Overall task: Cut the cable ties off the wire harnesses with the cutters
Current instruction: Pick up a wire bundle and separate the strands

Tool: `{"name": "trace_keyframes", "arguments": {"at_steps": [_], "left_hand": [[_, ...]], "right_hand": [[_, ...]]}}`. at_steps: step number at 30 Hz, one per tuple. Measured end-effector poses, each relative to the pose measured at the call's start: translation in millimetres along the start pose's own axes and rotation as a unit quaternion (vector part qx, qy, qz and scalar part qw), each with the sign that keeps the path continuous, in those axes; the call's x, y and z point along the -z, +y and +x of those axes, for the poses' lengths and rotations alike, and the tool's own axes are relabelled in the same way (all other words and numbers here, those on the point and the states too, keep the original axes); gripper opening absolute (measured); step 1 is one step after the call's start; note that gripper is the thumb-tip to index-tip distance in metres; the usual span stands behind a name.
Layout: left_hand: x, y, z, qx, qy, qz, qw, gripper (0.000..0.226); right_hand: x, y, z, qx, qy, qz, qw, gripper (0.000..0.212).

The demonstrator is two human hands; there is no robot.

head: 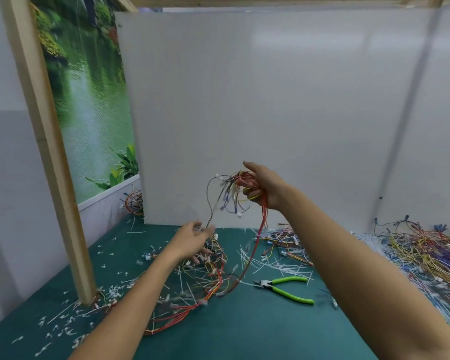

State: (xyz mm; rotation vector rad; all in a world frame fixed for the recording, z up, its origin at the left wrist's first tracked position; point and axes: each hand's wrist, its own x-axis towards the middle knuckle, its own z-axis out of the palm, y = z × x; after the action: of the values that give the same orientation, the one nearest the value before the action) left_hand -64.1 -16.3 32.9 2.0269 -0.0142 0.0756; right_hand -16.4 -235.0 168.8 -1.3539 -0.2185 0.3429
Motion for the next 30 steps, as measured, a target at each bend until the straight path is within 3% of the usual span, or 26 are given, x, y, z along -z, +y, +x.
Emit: {"name": "trace_keyframes", "arguments": {"at_steps": [3, 6, 8, 11, 16, 21, 24, 25, 28, 30], "left_hand": [[-15, -4, 11, -0.031, 0.001, 0.069, 0.997, 0.088], [-31, 2, 24, -0.074, 0.017, 0.051, 0.996, 0.070], [-34, 10, 31, -0.094, 0.053, -0.010, 0.994, 0.053], [-28, 11, 35, -0.106, 0.099, -0.052, 0.988, 0.066], [-17, 0, 45, -0.140, 0.154, 0.077, 0.975, 0.035], [-16, -2, 48, -0.174, 0.176, 0.213, 0.945, 0.029], [-9, 7, 42, -0.175, 0.233, 0.288, 0.912, 0.035], [-8, 11, 41, -0.187, 0.248, 0.286, 0.907, 0.035], [-9, 32, 32, -0.270, 0.272, 0.247, 0.890, 0.032], [-13, 51, 24, -0.351, 0.305, 0.229, 0.855, 0.026]], "right_hand": [[-3, -2, -8, -0.041, -0.091, -0.098, 0.990, 0.041], [-6, -3, -18, -0.080, -0.159, -0.198, 0.964, 0.029], [-2, -3, -25, -0.094, -0.169, -0.292, 0.937, 0.043], [12, -6, -36, -0.120, -0.180, -0.376, 0.901, 0.070], [36, -8, -49, -0.197, -0.199, -0.465, 0.840, 0.063], [44, -7, -57, -0.182, -0.119, -0.552, 0.805, 0.053], [39, 1, -58, -0.090, -0.009, -0.692, 0.716, 0.053], [37, 5, -58, -0.060, 0.016, -0.708, 0.703, 0.052], [31, 17, -56, 0.008, 0.050, -0.703, 0.710, 0.046], [25, 22, -54, 0.027, 0.047, -0.693, 0.719, 0.044]]}}
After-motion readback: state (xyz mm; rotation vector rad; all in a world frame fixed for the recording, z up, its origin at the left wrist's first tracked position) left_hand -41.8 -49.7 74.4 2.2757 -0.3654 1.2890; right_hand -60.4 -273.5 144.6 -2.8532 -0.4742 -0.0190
